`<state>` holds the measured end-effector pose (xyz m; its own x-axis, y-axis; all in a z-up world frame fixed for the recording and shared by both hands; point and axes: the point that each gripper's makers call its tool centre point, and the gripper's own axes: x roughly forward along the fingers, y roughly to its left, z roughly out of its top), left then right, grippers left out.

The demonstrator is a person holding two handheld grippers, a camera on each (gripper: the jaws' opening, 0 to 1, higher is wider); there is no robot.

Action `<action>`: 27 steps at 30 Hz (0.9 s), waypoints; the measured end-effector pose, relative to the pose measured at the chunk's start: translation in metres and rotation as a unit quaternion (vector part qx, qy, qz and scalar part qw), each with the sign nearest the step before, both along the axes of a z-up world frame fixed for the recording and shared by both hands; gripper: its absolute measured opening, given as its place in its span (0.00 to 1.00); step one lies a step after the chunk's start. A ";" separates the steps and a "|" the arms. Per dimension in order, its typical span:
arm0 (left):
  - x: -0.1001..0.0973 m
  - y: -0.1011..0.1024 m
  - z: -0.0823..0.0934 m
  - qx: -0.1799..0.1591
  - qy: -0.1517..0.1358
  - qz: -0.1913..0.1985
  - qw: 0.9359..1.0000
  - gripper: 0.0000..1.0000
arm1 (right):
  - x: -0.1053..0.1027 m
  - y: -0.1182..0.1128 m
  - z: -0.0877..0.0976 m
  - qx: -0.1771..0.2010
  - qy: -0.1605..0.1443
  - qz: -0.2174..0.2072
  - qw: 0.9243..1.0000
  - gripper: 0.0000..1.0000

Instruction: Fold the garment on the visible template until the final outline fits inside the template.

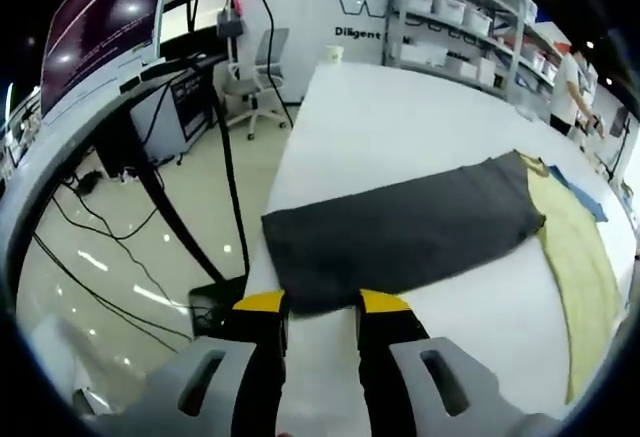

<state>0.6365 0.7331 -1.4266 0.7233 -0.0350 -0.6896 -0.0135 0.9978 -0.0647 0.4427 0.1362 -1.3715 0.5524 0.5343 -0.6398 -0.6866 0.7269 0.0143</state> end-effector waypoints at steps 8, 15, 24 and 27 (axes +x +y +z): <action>0.002 0.003 0.002 -0.007 -0.001 0.016 1.000 0.16 | -0.002 0.000 -0.003 -0.005 0.006 0.001 1.000 0.68; 0.002 0.002 0.002 0.011 0.006 -0.002 1.000 0.02 | -0.003 0.000 -0.005 -0.011 0.007 0.003 1.000 0.67; 0.008 0.000 0.010 0.030 0.012 -0.030 0.999 0.01 | 0.000 0.002 -0.004 -0.006 0.004 0.002 1.000 0.68; 0.014 -0.001 0.018 0.022 0.003 -0.030 0.999 0.01 | 0.002 0.003 -0.002 0.001 -0.002 -0.002 1.000 0.71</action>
<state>0.6508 0.7318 -1.4091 0.7170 -0.0484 -0.6954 0.0466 0.9987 -0.0215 0.4447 0.1390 -1.3738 0.5575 0.5339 -0.6357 -0.6837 0.7296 0.0132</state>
